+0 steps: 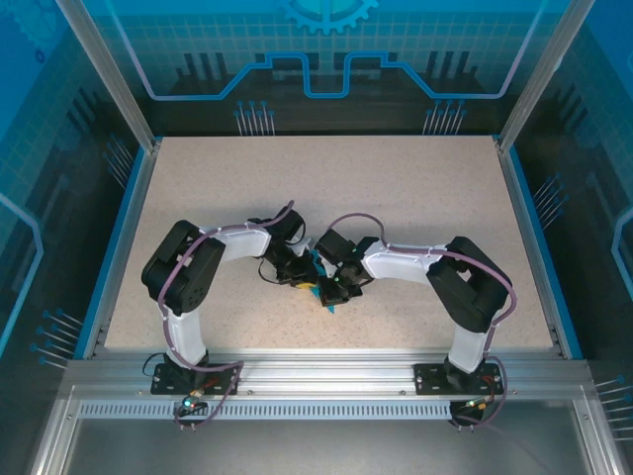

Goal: Fold a paper plane with a square sheet of paper (fold left side to right side)
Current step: Third fold the triangle at the center of the table.

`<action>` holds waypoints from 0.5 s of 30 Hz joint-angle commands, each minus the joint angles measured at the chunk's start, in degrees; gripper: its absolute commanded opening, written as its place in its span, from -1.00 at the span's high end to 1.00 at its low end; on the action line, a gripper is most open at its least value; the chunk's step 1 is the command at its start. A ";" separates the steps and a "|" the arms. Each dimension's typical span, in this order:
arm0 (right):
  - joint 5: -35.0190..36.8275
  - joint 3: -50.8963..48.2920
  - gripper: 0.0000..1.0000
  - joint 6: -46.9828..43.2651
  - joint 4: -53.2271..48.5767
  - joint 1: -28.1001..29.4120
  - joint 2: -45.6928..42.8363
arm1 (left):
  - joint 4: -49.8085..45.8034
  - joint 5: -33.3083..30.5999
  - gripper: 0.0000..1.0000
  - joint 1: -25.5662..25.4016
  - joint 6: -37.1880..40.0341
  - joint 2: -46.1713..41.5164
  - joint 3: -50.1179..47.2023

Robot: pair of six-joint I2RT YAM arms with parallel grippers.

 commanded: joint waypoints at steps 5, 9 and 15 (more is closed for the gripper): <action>0.85 -0.67 0.91 -0.50 -4.34 0.59 0.68 | -4.58 -7.94 0.75 -0.75 1.66 4.31 -1.85; 0.02 -1.72 0.91 -0.43 -4.90 0.66 0.18 | -4.68 -8.29 0.75 -0.82 1.75 4.67 -1.57; -0.41 -4.27 0.91 -0.18 -5.78 1.33 -1.10 | -4.67 -8.47 0.75 -0.77 1.66 4.85 -1.49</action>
